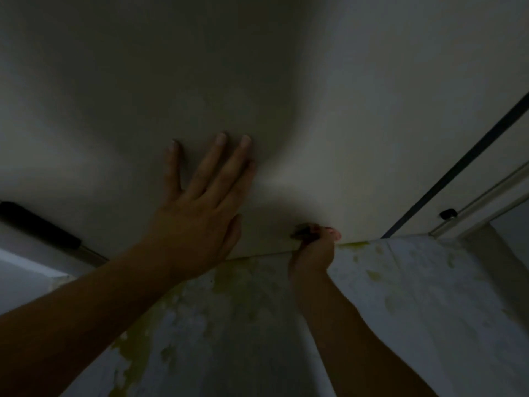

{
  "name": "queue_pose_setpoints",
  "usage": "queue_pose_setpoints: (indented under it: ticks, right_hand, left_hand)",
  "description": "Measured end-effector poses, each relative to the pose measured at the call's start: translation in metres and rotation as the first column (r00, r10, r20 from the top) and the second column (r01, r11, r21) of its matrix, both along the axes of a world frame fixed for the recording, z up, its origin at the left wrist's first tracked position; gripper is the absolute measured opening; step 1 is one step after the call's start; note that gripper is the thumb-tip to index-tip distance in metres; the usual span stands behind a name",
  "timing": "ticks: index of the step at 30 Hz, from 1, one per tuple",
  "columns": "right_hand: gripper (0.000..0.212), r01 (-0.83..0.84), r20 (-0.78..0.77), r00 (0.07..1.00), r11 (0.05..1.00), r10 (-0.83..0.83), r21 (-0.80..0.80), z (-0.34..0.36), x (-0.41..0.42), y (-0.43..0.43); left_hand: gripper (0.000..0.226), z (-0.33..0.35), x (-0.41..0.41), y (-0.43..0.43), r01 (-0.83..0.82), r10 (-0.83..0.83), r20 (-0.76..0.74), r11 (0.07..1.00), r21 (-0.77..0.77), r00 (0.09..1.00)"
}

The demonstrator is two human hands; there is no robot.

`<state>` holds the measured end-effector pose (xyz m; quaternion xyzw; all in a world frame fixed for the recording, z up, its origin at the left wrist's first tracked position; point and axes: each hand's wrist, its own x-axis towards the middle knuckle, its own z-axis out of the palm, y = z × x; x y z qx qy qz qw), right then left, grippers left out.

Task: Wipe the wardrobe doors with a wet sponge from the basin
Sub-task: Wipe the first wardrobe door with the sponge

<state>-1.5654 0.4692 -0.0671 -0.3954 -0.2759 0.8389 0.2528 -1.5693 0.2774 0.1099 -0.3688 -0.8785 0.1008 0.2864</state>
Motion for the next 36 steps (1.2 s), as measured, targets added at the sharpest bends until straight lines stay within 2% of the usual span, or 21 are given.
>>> queue_pose_setpoints:
  ticks: [3,6,9,11,16,19,23,26,27,30,33,36]
  right_hand:
    - [0.024,-0.118,-0.019,0.993,0.988,0.117,-0.096,-0.015,0.008,-0.016]
    - [0.028,-0.214,-0.014,0.977,0.963,0.215,-0.165,-0.013,0.011,-0.024]
    - [0.045,-0.149,-0.070,0.988,0.958,0.136,-0.243,-0.017,0.009,0.001]
    - [0.046,-0.140,-0.077,0.989,0.968,0.126,-0.207,-0.017,0.010,-0.004]
    - [0.047,-0.243,-0.019,0.969,0.950,0.244,-0.197,-0.004,0.005,-0.067]
    - [0.064,-0.242,-0.028,0.970,0.954,0.241,-0.177,0.001,0.006,-0.049]
    - [0.057,-0.206,-0.003,0.978,0.968,0.208,-0.142,0.000,0.007,-0.003]
    - [0.074,-0.166,0.033,0.985,0.978,0.171,-0.124,0.002,0.008,-0.003]
    - [0.073,-0.177,0.037,0.982,0.976,0.184,-0.130,0.006,0.010,-0.006]
    - [0.052,-0.263,-0.011,0.964,0.946,0.266,-0.192,0.032,0.017,-0.001]
    - [0.042,-0.200,-0.010,0.979,0.954,0.203,-0.222,0.053,0.021,0.023]
    - [0.034,-0.142,0.077,0.984,0.966,0.161,-0.215,0.070,0.026,0.041]
  left_hand:
    - [0.081,0.000,-0.001,-0.003,0.009,-0.009,-0.002,1.000,0.014,1.000]
    - [0.082,0.000,-0.001,-0.003,0.017,-0.017,-0.002,1.000,0.016,1.000]
    - [0.082,0.000,-0.002,-0.003,0.019,-0.018,-0.004,1.000,0.021,1.000]
    - [0.082,-0.001,-0.001,-0.002,0.014,-0.014,-0.007,1.000,0.028,1.000]
    - [0.082,0.001,-0.004,-0.003,0.018,-0.018,0.002,1.000,0.018,1.000]
    - [0.083,-0.003,-0.005,-0.002,0.015,-0.015,-0.005,0.999,0.038,1.000]
    - [0.082,-0.005,-0.009,-0.002,0.023,-0.023,-0.012,0.999,0.044,1.000]
    - [0.083,-0.007,-0.008,-0.001,0.015,-0.015,-0.006,0.998,0.054,1.000]
    - [0.083,-0.007,-0.008,-0.001,0.012,-0.012,-0.001,0.998,0.059,1.000]
    - [0.085,-0.007,-0.006,0.002,0.008,-0.008,0.011,0.997,0.081,1.000]
    - [0.085,-0.005,-0.003,0.005,0.001,-0.004,0.028,0.995,0.095,1.000]
    - [0.081,0.000,0.006,0.007,-0.007,-0.003,0.077,0.992,0.125,0.997]
